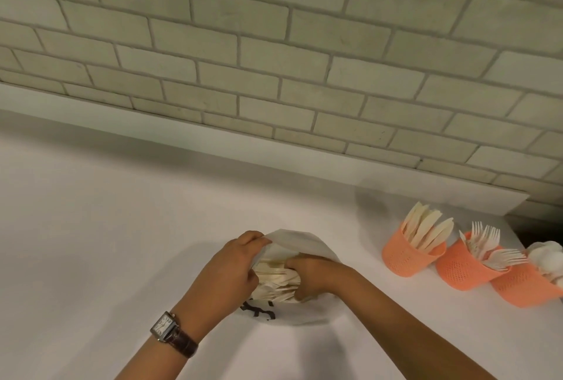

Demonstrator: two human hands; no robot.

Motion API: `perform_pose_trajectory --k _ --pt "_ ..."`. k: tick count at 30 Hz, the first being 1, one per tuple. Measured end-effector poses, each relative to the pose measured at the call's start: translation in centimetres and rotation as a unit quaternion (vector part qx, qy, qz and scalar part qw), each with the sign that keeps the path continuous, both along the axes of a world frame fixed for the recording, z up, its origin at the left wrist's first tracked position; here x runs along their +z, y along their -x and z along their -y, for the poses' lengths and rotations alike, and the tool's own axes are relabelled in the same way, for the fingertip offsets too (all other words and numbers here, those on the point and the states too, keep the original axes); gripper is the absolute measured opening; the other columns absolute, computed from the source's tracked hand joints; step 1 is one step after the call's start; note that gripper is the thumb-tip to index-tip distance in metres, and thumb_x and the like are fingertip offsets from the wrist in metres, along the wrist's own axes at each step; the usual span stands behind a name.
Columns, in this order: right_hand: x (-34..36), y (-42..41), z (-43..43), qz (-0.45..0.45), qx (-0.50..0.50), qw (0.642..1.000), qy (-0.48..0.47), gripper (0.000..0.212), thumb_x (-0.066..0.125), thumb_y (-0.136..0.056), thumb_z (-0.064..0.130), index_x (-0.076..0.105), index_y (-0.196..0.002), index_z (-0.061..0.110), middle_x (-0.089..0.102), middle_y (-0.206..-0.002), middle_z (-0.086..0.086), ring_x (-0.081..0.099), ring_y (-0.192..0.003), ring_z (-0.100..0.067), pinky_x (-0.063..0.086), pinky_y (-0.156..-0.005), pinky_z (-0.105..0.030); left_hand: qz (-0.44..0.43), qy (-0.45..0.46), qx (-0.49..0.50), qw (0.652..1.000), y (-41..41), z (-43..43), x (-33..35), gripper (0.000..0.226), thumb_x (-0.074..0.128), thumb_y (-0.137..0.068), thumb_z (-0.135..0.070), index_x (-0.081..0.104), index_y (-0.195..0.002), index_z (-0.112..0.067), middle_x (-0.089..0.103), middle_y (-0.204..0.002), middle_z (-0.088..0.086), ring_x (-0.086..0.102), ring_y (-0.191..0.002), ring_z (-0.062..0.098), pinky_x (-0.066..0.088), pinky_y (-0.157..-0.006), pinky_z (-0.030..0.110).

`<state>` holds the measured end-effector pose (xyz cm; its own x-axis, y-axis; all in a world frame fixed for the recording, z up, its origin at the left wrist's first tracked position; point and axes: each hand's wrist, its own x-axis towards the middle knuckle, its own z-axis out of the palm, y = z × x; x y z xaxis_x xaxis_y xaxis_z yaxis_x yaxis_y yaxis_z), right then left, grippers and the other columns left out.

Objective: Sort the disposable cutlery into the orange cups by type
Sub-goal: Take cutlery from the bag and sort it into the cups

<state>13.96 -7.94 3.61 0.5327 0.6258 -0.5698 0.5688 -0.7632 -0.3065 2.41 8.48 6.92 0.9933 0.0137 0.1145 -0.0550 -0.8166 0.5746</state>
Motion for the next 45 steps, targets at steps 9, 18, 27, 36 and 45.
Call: perform_pose_trajectory --k 9,18,27,36,45 --pt "-0.5 -0.7 0.4 0.005 0.029 0.999 -0.042 0.023 0.061 -0.084 0.029 0.058 -0.103 0.016 0.064 -0.103 -0.003 0.06 -0.095 -0.022 0.048 -0.08 -0.031 0.008 -0.009 -0.007 1.0 -0.1 -1.7 0.0 0.061 0.048 -0.08 -0.001 0.048 -0.129 -0.037 0.045 -0.129 -0.022 0.047 -0.11 0.003 0.041 -0.087 0.011" --pt "3.9 1.0 2.9 0.116 0.09 0.983 -0.109 0.015 0.044 -0.086 0.02 0.048 -0.1 0.024 0.061 -0.1 0.003 0.058 -0.09 -0.018 0.049 -0.078 -0.032 -0.006 0.02 -0.019 1.0 0.4 -4.5 -0.1 0.064 0.05 -0.08 0.008 0.055 -0.123 -0.039 0.047 -0.105 -0.034 0.04 -0.09 -0.028 0.035 -0.071 -0.001" --pt "7.4 2.5 4.1 -0.047 -0.179 0.881 -0.435 0.015 0.054 -0.087 0.03 0.062 -0.094 0.02 0.068 -0.094 0.003 0.065 -0.094 -0.009 0.051 -0.092 -0.033 -0.033 0.105 0.028 0.993 1.6 -4.8 -1.5 0.063 0.057 -0.077 0.001 0.049 -0.116 -0.047 0.051 -0.11 -0.026 0.053 -0.086 -0.001 0.044 -0.061 0.007" --pt "7.5 6.0 8.7 -0.274 -0.399 0.54 -0.689 0.004 0.054 -0.08 0.009 0.051 -0.078 0.009 0.05 -0.061 -0.009 0.059 -0.063 -0.027 0.051 -0.082 -0.047 0.053 0.1 0.069 0.991 0.8 -0.6 -0.8 0.049 0.076 -0.071 -0.01 0.06 -0.094 -0.05 0.048 -0.115 -0.026 0.05 -0.101 0.01 0.04 -0.085 0.025" --pt "7.0 8.5 18.4 -0.255 -0.486 0.51 -0.663 0.01 0.057 -0.074 0.011 0.048 -0.077 0.007 0.039 -0.054 -0.006 0.031 -0.039 -0.016 0.033 -0.041 -0.026 0.078 0.231 0.001 0.97 -0.9 14.0 3.8 0.027 0.055 -0.068 -0.049 0.066 -0.091 -0.041 0.059 -0.108 -0.023 0.053 -0.102 -0.004 0.036 -0.083 0.002"
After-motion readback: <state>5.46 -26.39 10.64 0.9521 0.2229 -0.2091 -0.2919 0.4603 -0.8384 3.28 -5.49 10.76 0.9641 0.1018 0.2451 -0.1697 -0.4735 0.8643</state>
